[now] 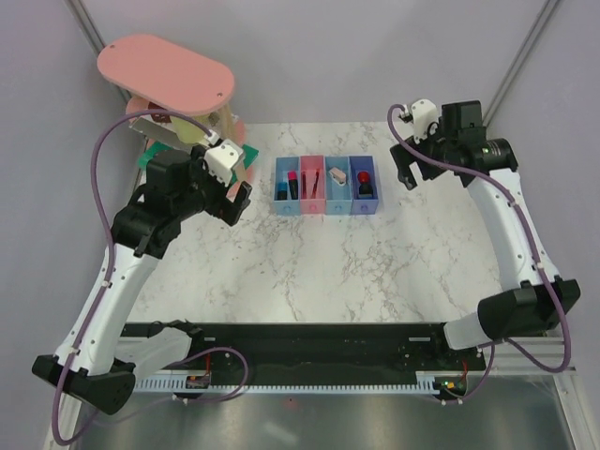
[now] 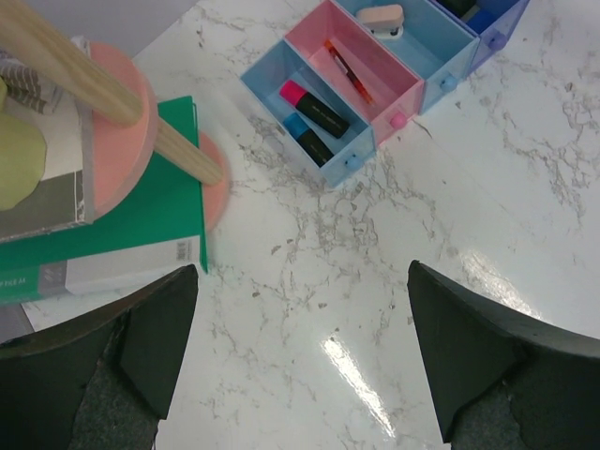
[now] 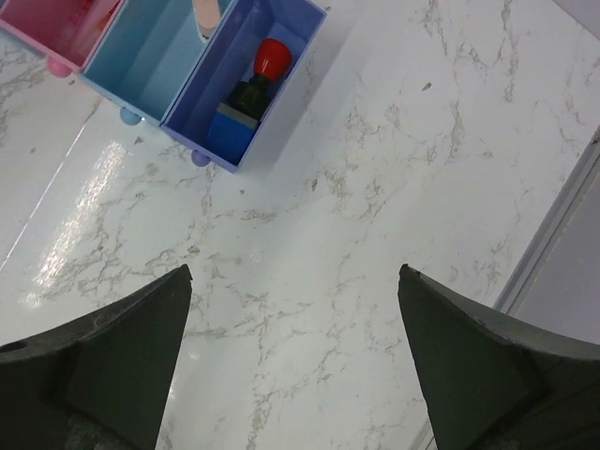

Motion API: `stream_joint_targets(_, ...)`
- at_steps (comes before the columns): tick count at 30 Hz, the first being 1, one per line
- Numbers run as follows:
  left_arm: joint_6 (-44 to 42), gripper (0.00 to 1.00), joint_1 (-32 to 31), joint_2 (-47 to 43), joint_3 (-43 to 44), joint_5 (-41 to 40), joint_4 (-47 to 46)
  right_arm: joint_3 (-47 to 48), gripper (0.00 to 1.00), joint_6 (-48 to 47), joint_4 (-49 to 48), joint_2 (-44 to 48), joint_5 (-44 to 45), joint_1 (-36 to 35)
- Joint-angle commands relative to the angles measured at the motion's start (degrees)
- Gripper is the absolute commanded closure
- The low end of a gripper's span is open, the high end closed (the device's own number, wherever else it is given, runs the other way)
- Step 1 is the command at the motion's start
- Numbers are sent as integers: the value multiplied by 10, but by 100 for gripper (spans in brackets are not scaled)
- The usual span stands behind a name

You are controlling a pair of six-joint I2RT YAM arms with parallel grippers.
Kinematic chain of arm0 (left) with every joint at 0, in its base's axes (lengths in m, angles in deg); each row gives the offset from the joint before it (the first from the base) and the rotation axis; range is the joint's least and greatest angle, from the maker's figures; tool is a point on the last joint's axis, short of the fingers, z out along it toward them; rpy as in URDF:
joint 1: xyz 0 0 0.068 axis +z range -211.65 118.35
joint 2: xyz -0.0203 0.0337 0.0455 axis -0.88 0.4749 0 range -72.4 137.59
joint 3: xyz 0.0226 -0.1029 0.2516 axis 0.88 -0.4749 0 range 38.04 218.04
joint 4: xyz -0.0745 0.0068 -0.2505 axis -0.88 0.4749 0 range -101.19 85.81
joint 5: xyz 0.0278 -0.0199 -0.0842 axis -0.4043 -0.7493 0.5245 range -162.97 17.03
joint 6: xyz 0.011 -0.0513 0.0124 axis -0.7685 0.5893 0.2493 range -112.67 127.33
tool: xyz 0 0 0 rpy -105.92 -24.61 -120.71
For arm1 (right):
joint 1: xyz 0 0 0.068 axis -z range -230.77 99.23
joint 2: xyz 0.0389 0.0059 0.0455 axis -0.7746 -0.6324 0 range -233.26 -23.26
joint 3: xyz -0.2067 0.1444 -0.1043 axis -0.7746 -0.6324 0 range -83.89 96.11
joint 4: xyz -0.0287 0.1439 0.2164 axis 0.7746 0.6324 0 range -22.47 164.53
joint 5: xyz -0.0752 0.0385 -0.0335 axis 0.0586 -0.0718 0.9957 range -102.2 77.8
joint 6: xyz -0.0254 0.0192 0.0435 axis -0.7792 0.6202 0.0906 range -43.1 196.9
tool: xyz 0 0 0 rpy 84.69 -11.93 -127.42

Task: Sort the stationery into containers
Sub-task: Reset both arms

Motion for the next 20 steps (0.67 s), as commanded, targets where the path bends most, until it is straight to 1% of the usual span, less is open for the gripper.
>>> stream_joint_targets(1, 23, 0, 9, -40, -34, -12, 16, -53, 2, -4, -5, 109, -27, 0)
stream_joint_targets(2, 25, 0, 13, -46, -47, -8, 18, -84, 2, -1, -16, 143, -21, 0)
stream_joint_targets(4, 32, 0, 18, -58, -61, -6, 19, -109, 2, 3, -38, 184, -16, 0)
stream_joint_targets(6, 33, 0, 20, -62, -64, -8, 25, -127, 2, 1, -34, 200, -34, 0)
stream_joint_targets(10, 38, 0, 21, -65, -69, -15, 24, -132, 2, -7, -19, 213, -50, 0)
stream_joint_targets(14, 37, 0, 21, -63, -66, -18, 23, -153, 2, -14, -24, 229, -57, 1)
stream_joint_targets(20, 30, 0, 21, -63, -61, -20, 19, -160, 2, -20, -27, 233, -61, 0)
